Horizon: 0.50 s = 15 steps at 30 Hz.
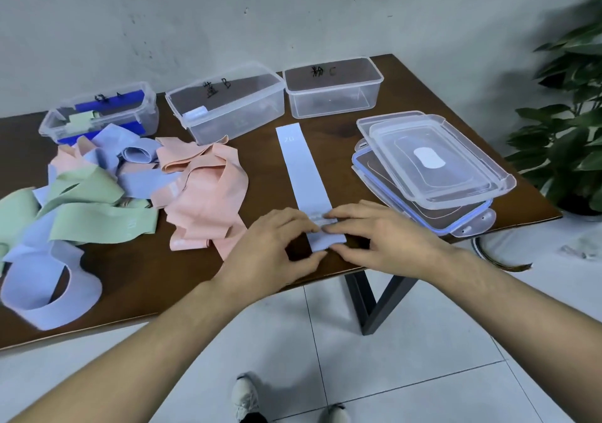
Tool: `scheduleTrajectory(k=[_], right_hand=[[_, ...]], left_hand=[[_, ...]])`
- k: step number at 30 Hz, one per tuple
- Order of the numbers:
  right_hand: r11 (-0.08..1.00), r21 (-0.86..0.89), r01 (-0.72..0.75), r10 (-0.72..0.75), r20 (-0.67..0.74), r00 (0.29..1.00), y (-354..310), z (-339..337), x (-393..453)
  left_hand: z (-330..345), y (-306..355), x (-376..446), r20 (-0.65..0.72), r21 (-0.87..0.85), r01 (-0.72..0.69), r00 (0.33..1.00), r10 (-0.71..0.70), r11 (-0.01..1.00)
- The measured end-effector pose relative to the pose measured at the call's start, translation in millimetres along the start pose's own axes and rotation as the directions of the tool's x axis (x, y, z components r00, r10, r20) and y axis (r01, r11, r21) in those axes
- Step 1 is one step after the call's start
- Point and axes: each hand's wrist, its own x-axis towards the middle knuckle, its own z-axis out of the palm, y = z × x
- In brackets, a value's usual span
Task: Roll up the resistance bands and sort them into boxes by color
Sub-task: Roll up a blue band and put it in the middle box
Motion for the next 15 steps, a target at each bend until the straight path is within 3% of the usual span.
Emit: scheduleTrajectory(k=[10, 15], right_hand=[[0.995, 0.086, 0.056, -0.049, -0.082, 0.995, -3.2, 2.2, 1.0], [0.991, 0.119, 0.059, -0.050, -0.081, 0.995, -3.8, 8.1, -0.3]], left_hand=[[9.1, -0.6, -5.1, -0.104, 0.172, -0.137, 0.982, 0.156, 0.976], [7.9, 0.0, -4.5, -0.097, 0.067, -0.098, 0.990, 0.104, 0.993]])
